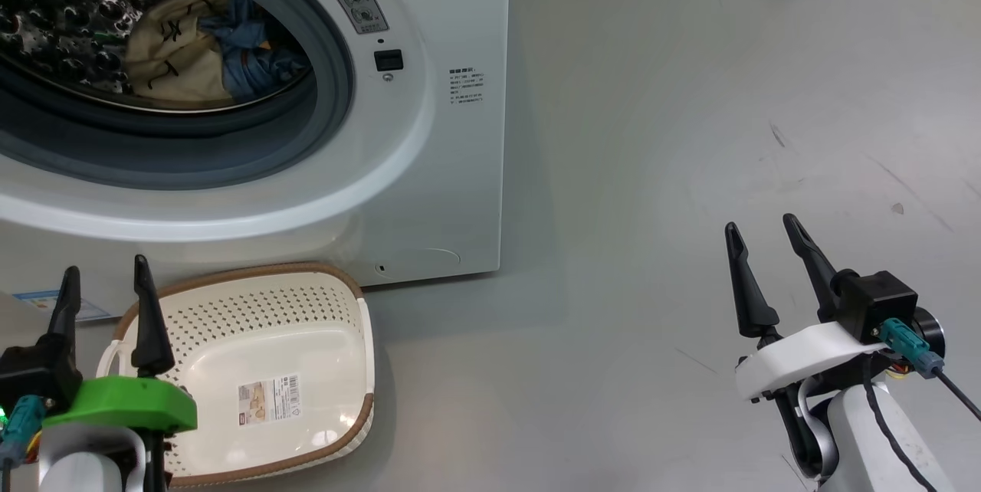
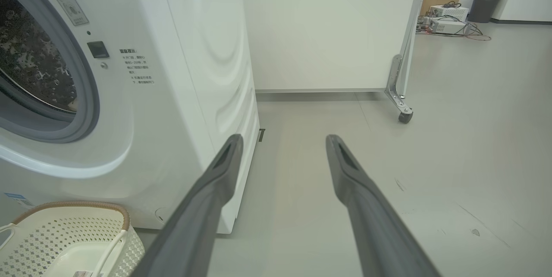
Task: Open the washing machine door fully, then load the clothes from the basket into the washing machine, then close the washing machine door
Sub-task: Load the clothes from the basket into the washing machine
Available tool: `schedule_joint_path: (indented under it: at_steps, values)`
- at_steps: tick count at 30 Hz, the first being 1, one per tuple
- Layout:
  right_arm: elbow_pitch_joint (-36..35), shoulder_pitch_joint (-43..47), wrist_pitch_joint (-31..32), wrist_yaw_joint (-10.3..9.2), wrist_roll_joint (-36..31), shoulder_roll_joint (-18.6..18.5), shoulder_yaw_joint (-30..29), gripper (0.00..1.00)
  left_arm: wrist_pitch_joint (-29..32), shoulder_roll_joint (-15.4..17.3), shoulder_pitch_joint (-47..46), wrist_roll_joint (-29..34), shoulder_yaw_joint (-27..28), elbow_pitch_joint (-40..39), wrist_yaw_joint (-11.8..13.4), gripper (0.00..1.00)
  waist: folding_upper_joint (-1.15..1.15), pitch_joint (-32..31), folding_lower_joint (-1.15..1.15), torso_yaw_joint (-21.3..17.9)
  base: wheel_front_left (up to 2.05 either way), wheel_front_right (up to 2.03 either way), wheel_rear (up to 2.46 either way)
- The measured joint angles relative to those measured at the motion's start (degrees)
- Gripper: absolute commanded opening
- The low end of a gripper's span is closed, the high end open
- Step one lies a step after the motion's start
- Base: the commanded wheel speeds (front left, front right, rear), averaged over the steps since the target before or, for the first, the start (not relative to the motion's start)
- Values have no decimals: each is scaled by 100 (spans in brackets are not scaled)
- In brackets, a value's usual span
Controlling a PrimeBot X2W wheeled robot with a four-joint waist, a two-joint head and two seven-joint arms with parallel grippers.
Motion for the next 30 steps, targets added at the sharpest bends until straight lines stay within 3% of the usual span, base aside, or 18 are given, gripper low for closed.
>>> schedule_joint_path:
  at_steps: [13, 30]
  values:
    - [-22, 415, 0, -2, -10, -5, -125, 100, 1, -100, 732, 127, -21, -272, 0, 100, 0, -615, 0, 11, 0, 0, 0]
    - [-89, 587, 0, -5, -16, 7, -127, 100, 1, -154, 1104, 120, -108, -457, -9, 100, 0, -841, 0, 104, 0, 0, 0]
